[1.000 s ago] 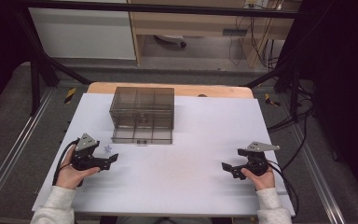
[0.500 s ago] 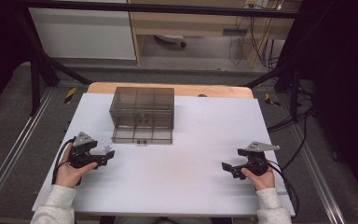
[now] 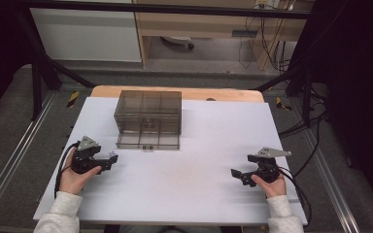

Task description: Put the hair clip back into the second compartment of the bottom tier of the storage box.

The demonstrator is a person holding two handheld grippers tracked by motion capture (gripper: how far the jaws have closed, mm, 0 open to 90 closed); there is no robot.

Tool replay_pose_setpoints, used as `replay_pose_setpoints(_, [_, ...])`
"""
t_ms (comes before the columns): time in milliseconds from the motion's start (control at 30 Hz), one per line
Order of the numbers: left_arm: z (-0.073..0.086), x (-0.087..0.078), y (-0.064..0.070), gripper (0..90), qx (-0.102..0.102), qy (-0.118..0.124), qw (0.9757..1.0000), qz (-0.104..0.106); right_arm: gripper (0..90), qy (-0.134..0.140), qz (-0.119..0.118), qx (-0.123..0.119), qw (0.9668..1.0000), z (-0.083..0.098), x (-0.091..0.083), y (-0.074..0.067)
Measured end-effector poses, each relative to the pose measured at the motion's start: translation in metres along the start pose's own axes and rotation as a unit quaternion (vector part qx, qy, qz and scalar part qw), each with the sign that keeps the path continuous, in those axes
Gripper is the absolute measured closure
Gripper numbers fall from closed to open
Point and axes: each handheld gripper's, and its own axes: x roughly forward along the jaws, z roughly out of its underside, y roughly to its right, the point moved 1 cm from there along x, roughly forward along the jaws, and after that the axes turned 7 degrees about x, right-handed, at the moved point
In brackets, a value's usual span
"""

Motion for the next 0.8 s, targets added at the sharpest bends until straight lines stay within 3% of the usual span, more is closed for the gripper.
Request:
replay_pose_setpoints(300, [-0.0002,0.0007,-0.0015,21.0,-0.012,-0.003,0.9999,0.007,0.5,0.0,0.001,-0.001,1.0,-0.0001,-0.0004,0.0003])
replay_pose_setpoints(633, [-0.0014,0.0024,-0.0018,24.0,-0.011,-0.018,0.9998,0.003,0.5,0.001,0.0,0.002,1.0,0.0008,-0.0011,0.0016])
replay_pose_setpoints(800, [-0.0018,0.003,-0.0034,29.3,-0.023,-0.013,0.9996,0.005,0.5,0.0,0.0,0.001,1.0,0.0011,-0.0008,0.0014])
